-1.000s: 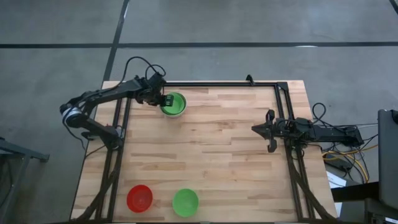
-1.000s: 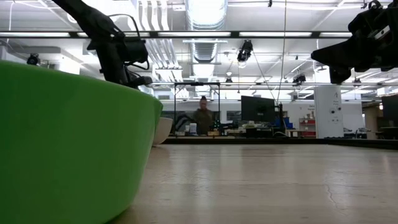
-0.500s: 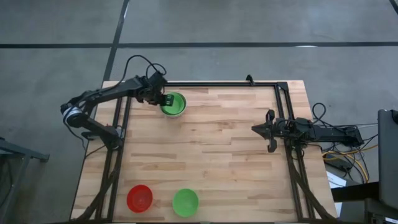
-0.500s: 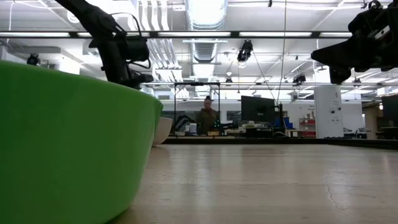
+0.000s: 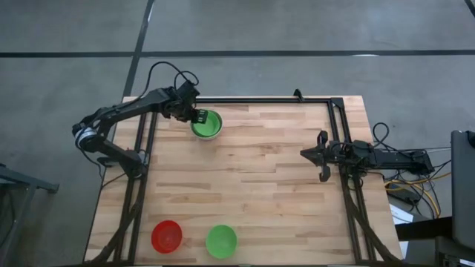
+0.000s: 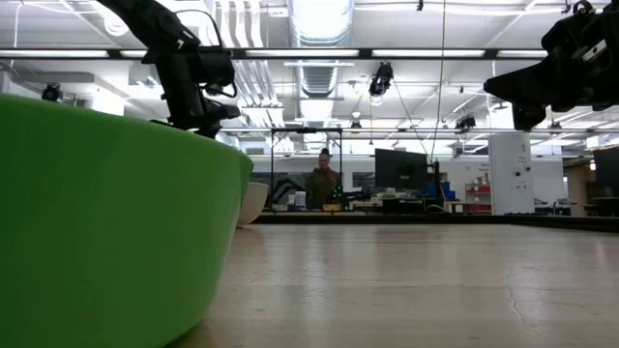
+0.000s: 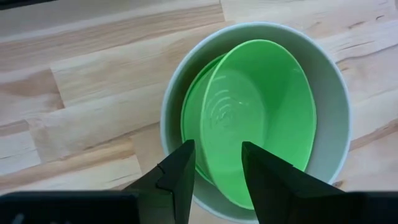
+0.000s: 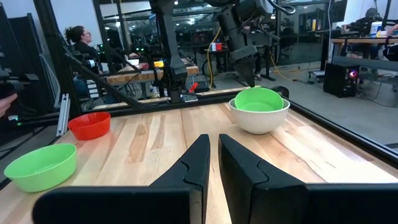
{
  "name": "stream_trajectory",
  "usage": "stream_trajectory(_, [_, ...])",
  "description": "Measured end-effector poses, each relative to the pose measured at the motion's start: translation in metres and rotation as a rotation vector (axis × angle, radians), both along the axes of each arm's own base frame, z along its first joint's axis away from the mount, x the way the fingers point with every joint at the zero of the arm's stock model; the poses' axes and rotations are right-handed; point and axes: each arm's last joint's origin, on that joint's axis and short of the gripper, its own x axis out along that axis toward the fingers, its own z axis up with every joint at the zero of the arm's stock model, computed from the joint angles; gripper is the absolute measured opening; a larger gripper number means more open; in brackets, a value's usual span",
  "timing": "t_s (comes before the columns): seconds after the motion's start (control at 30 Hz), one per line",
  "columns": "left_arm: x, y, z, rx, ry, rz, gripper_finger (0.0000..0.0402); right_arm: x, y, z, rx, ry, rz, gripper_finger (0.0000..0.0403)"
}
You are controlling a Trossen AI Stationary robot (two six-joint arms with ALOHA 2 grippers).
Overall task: Nest bowls inside each other
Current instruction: Stack the middle green bowl on the stacked green bowl
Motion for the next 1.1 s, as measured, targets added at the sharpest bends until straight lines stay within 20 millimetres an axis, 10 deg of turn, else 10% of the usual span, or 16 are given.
stream_trajectory(0.53, [0.003, 0.0, 0.024, -0.015, -0.038, -0.041, 0.0135, 0.0, 0.0, 0.0, -0.001, 0.0, 0.0, 0.0034])
stream_trajectory(1.1, [0.003, -0.007, 0.0, -0.113, -0.049, -0.106, 0.0135, 0.0, 0.0, 0.0, -0.001, 0.0, 0.0, 0.0034])
